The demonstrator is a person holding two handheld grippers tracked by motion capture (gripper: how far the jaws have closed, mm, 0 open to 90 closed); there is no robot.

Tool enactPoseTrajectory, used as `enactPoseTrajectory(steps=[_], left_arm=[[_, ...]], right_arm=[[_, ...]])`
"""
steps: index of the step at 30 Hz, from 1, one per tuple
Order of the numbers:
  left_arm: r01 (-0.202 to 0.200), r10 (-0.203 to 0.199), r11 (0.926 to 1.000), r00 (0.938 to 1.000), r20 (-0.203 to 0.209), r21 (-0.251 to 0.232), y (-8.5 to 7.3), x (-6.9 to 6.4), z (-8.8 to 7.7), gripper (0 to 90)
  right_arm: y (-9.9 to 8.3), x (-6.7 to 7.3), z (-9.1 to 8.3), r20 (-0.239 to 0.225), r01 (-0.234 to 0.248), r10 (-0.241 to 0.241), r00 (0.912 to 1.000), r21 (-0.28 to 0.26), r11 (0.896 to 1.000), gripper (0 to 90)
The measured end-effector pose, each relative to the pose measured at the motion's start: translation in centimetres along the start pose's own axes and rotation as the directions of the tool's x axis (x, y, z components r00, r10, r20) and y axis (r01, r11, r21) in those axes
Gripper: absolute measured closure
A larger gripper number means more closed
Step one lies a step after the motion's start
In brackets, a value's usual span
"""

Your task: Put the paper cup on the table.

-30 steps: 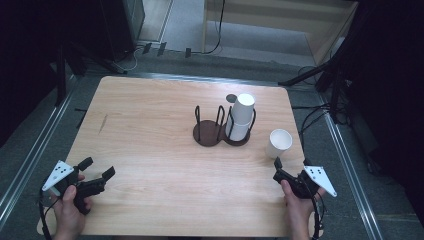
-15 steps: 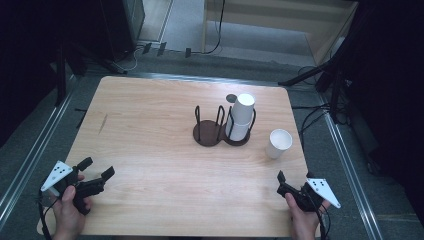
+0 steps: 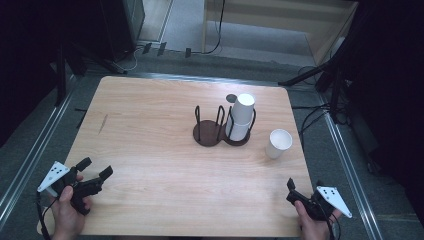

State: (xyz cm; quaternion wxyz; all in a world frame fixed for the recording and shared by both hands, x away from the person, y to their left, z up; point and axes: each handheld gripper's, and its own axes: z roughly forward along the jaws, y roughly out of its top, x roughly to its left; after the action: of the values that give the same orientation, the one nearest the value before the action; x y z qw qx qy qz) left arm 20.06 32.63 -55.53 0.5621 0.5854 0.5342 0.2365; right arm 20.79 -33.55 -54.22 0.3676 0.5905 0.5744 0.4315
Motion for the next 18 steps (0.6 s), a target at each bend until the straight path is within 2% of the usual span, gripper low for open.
enactPoseTrajectory(steps=[7,13,18], left_arm=[[-0.045,0.046,0.9989,0.9983,-0.035,0.015,0.09,-0.41,0.31,1.8],[-0.025,0.026,0.9994,0.9989,-0.039,0.022,0.18,-0.24,0.45,1.8],[-0.018,0.019,0.9994,0.9993,-0.031,0.030,0.22,-0.14,0.54,1.8]], right_arm=[[0.18,0.34,0.89,0.034,0.038,-0.039,0.9987,0.006,0.999,0.0],[0.14,0.19,0.95,0.030,0.000,-0.001,0.9996,0.008,1.000,0.0],[0.04,0.42,1.04,0.030,0.019,-0.019,0.9994,0.018,1.000,0.1]])
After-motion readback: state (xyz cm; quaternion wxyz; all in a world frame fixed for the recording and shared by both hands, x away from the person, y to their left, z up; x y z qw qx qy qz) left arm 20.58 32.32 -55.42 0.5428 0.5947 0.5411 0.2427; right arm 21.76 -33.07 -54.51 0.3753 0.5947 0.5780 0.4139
